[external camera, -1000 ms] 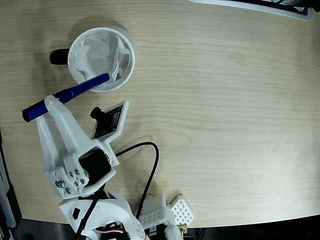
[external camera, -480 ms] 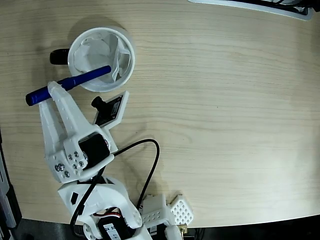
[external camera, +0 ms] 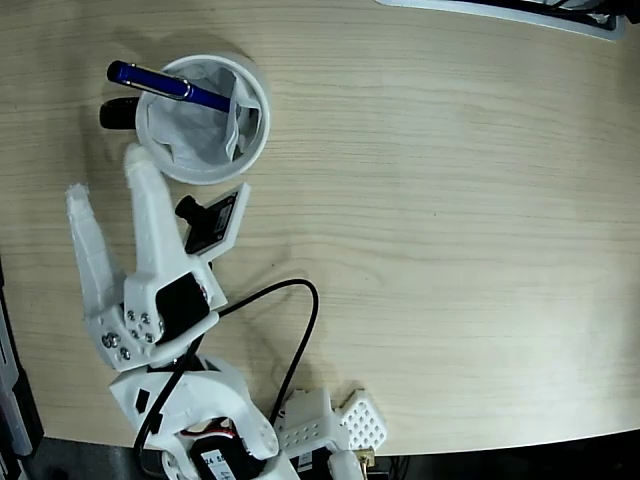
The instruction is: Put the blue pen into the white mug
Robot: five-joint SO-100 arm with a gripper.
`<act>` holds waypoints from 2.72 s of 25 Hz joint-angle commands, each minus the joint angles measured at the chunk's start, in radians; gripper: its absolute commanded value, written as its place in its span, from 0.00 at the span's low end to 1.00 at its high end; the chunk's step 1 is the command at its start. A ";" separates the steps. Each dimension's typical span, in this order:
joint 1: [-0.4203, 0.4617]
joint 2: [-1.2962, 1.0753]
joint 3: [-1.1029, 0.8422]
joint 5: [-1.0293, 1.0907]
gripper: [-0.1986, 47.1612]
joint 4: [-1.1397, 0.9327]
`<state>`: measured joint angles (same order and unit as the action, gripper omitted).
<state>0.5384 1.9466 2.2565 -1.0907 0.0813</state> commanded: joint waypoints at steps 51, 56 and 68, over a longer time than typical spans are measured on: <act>-0.442 1.307 0.810 2.054 0.00 -1.149; -0.457 1.347 0.810 2.016 0.00 -1.187; -0.466 1.394 0.796 1.993 0.00 -1.305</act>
<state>0.0736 3.2965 3.0572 0.9633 -1.2042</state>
